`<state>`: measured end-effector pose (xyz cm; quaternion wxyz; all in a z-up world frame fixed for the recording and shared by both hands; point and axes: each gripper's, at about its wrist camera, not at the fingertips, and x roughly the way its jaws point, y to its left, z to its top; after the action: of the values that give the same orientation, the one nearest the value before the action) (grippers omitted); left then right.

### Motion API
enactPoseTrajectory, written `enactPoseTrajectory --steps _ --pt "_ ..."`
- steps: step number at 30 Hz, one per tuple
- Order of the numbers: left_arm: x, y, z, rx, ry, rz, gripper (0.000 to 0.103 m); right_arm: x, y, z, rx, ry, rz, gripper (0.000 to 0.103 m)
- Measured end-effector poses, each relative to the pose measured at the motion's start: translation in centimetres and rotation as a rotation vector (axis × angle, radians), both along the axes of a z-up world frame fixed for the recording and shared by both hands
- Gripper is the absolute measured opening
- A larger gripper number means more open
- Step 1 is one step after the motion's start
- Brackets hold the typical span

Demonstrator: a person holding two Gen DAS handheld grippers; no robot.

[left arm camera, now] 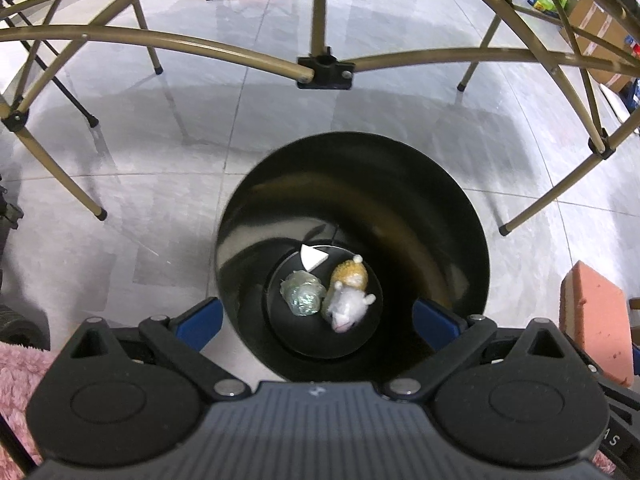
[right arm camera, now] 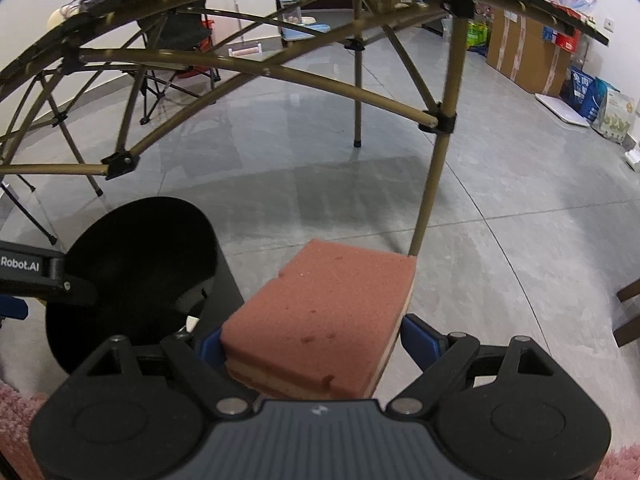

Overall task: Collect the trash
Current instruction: 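Move the right tool with the pink sponge over the bin opening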

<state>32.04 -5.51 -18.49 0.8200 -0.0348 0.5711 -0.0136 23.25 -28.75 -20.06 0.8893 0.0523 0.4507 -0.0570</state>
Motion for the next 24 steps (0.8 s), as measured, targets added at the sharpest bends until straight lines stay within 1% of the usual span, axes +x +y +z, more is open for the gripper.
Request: enactPoseTrajectory --steps 7,15,24 --pt "-0.4 2.3 0.6 -0.004 -0.022 0.034 0.103 0.4 1.8 1.0 -0.008 -0.024 0.035 0.087" --pt "-1.0 5.0 0.8 -0.006 -0.036 0.082 0.103 1.4 4.8 1.7 -0.017 -0.044 0.102 0.087" --pt "-1.6 8.0 0.9 0.0 -0.044 0.135 0.103 2.8 8.3 2.3 -0.025 -0.048 0.164 0.087"
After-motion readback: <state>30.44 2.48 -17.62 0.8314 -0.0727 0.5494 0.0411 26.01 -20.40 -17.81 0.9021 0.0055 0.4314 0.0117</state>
